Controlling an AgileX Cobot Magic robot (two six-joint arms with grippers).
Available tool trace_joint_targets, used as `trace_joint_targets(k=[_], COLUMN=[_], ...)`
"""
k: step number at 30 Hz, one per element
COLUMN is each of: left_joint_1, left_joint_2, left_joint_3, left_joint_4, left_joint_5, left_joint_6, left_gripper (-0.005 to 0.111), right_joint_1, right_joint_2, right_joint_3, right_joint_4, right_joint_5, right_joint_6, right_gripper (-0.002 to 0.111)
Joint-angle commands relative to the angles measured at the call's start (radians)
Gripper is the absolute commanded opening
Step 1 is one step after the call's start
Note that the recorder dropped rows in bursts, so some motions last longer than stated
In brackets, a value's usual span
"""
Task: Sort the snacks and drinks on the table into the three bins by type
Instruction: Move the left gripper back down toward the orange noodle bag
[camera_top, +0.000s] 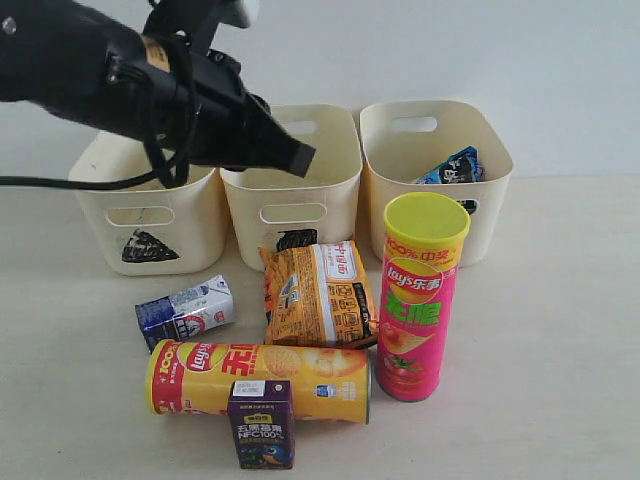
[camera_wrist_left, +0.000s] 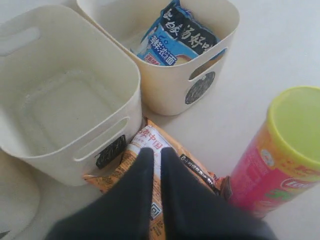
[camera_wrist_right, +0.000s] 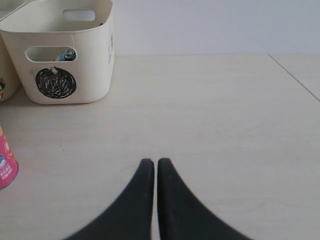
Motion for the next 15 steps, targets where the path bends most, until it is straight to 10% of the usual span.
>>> trace_joint_targets(k=[1,15], left_joint_1=[0.034,0.149], left_joint_2=[-0.032,-0.032], left_joint_3=[0.111,0.327], left_joint_4=[-0.061,-0.156], left_joint_5=[-0.108,-0.256], left_joint_6=[0.003,0.004], left_gripper=[0.004,0.004], right_joint_1=[0.001,0.001], right_joint_2=[-0.005,-0.005], right_joint_3=[0.005,0.005], right_joint_4=[-0.007,-0.007], right_joint_5=[-0.008,-0.008], right_joint_6=[-0.003,-0.003], right_gripper=[0.0,0.0])
